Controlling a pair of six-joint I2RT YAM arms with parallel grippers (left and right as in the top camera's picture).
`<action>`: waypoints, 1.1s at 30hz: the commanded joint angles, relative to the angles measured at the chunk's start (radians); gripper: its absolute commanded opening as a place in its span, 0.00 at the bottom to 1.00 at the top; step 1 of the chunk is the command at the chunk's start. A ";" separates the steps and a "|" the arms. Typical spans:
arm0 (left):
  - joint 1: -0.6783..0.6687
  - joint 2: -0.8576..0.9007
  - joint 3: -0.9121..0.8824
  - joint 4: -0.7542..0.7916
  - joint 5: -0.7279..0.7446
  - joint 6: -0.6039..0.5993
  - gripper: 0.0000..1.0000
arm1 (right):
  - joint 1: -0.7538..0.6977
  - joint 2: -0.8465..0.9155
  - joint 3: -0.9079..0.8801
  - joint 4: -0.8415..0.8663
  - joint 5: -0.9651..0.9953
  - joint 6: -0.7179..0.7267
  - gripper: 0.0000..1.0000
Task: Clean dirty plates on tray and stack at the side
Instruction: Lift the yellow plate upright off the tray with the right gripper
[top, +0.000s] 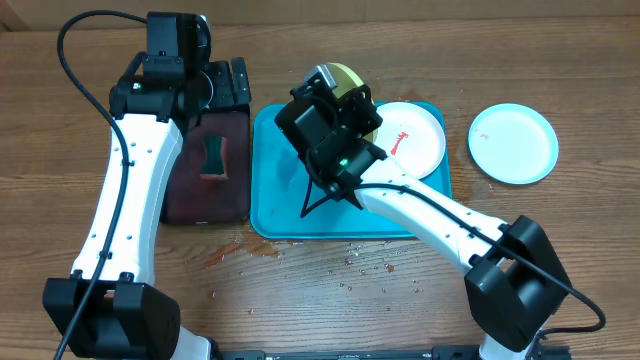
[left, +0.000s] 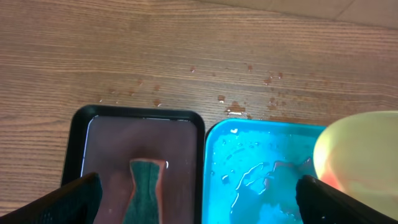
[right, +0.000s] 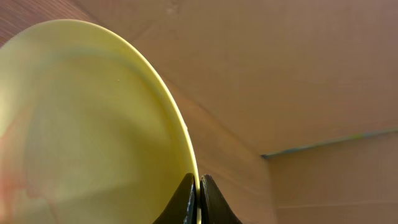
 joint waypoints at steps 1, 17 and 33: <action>0.033 -0.022 0.016 0.011 0.001 0.008 1.00 | 0.026 -0.040 0.029 0.015 0.088 -0.057 0.04; 0.174 -0.022 0.016 0.018 0.005 0.055 1.00 | 0.092 -0.040 0.024 0.061 0.047 -0.065 0.04; 0.174 -0.022 0.016 0.009 0.005 0.053 1.00 | 0.093 -0.040 0.023 0.154 0.028 -0.203 0.04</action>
